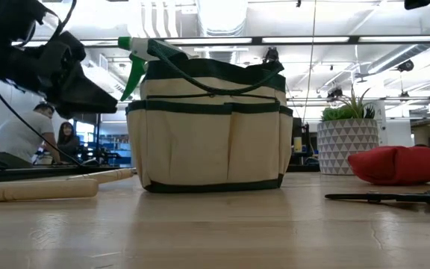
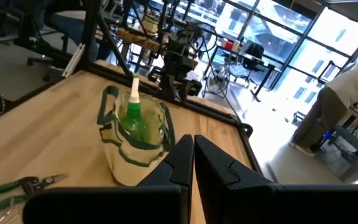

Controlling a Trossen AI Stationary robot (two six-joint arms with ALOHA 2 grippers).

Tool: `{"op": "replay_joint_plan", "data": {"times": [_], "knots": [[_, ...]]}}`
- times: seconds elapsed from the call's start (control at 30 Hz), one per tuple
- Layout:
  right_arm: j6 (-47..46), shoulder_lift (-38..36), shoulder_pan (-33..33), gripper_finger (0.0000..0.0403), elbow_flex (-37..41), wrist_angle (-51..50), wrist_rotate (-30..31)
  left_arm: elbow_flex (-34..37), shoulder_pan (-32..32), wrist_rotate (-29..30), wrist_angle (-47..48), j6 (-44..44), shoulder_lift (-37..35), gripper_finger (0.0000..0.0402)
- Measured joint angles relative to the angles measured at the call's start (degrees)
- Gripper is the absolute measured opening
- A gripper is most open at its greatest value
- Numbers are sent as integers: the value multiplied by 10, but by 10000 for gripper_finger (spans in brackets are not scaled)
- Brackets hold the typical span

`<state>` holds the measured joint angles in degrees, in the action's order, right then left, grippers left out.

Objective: Pick & Place Garden tools in Gardening bag
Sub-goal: Put the red glove into the green gardening bag

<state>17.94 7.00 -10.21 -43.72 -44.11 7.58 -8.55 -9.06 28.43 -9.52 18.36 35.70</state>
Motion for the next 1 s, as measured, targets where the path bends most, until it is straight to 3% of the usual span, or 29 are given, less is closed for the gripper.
{"op": "replay_joint_plan", "data": {"times": [0.27, 0.8, 1.0], "knots": [[-162, 0, 0, 8, 0, 7, -1, 12, 0, 0, 2, -3, 0, 186], [-152, 6, 0, 8, 1, 133, -1, 14, 0, 0, 5, -3, 0, 186], [-163, 67, 0, 8, 1, 112, -1, 14, 0, 0, 6, -3, 0, 186]]}}
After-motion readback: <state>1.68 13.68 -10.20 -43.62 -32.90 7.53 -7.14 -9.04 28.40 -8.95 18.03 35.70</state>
